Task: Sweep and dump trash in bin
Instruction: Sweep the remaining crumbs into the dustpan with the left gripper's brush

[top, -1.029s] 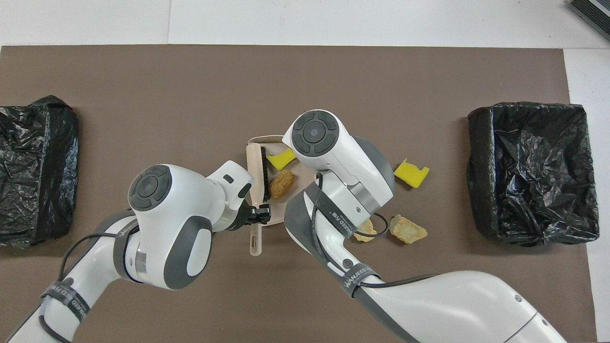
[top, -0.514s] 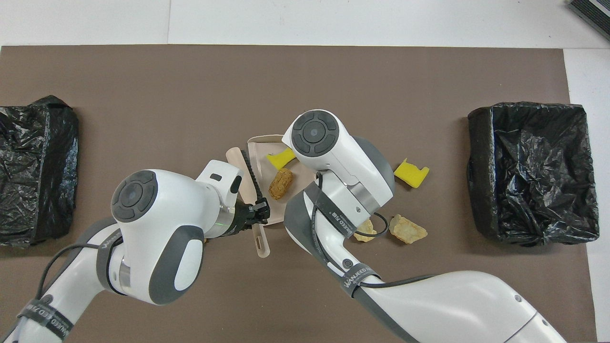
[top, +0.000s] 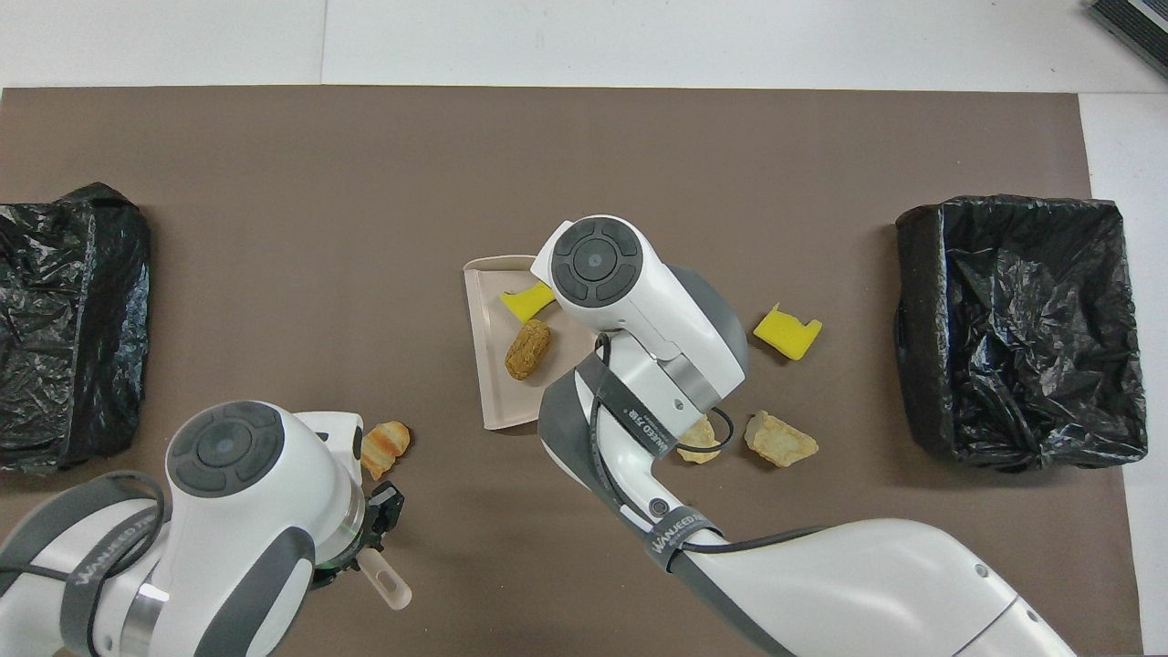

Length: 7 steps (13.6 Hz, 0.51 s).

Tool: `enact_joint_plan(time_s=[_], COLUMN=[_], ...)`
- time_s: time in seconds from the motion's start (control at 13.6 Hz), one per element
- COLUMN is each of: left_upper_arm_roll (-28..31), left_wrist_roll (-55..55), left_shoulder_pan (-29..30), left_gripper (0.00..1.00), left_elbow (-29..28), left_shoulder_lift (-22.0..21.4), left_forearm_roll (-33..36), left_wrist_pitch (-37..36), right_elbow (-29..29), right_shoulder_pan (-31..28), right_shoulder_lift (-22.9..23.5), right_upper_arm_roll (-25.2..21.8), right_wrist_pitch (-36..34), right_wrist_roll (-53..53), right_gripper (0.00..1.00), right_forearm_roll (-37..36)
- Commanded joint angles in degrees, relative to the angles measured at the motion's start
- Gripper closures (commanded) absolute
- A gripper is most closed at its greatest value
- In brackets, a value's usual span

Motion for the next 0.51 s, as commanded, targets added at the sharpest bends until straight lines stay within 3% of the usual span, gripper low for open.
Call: enact_joint_plan(time_s=[0.0,0.22,0.44], left_upper_arm_roll=[-0.05,-0.14,-0.05], left_wrist_roll=[5.06,7.45,17.70], left_shoulder_pan=[-2.11,-2.82,-2.12], left_gripper=[1.00,1.00,1.00], left_elbow=[-5.26,-2.29,5.00], left_shoulder_lift=[-1.89,8.11,14.10], left_forearm_roll=[0.79,-1.23,-5.79], left_wrist_pitch=[7.18,20.36,24.85], right_elbow=[0.48,0.84,1.01], right_shoulder_pan=[-0.20,0.32,0.68], right_shoulder_lift=[0.39,0.57,0.57], right_upper_arm_roll=[0.40,0.40,0.40], right_wrist_pitch=[-0.05,-1.73,-1.64], right_wrist_roll=[0.35,-0.53,-0.09], right_gripper=[1.00,1.00,1.00], right_forearm_roll=[0.40,-0.30,-0.13])
